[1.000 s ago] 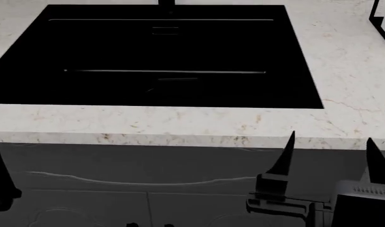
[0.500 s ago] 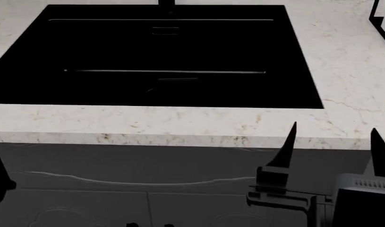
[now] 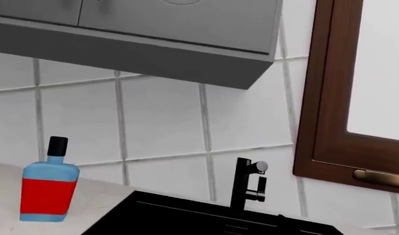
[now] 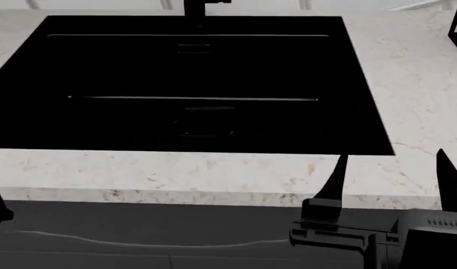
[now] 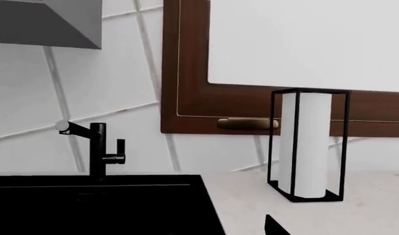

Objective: Turn the sink spout to the right.

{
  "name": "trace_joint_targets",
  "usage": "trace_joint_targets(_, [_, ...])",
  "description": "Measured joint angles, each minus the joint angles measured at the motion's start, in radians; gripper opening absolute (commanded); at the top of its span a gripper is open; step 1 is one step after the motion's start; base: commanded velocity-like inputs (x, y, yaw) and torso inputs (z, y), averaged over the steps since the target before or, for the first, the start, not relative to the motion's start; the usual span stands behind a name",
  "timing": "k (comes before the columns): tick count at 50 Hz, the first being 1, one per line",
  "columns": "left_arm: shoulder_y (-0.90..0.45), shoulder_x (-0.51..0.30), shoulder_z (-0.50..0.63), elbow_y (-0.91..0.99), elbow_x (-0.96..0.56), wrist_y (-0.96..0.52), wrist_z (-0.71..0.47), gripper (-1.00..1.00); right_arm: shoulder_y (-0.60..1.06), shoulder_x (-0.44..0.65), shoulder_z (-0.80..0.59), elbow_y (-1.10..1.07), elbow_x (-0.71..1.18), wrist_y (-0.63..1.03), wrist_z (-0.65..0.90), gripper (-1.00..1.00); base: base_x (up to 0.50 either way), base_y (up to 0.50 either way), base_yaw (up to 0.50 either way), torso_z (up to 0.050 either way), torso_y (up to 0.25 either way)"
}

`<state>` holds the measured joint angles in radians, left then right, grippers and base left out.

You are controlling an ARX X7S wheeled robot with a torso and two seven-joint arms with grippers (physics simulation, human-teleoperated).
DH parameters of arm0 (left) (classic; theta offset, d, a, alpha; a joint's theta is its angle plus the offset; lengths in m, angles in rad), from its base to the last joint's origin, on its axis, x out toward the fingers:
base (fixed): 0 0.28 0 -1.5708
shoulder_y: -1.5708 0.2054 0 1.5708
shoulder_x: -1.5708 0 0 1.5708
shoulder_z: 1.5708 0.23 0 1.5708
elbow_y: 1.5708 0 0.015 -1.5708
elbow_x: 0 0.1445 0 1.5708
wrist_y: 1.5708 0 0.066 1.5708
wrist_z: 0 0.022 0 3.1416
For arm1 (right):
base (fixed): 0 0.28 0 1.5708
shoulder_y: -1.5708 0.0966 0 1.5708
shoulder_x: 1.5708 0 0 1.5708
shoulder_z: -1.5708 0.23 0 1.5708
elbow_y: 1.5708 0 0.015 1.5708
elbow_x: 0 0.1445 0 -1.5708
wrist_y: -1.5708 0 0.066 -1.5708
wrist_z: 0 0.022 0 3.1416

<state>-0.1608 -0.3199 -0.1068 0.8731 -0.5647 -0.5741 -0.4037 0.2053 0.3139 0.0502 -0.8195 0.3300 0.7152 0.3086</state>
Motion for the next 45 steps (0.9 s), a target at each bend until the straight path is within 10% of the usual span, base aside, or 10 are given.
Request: trace_joint_targets(45, [-0.01, -0.033, 0.031, -0.007, 0.015, 0.016, -0.024, 1.0, -0.038, 0.009, -0.002, 0.02, -0.005, -0.066, 0.013, 1.0, 0.29, 0.11, 0.0, 0.0, 0.0])
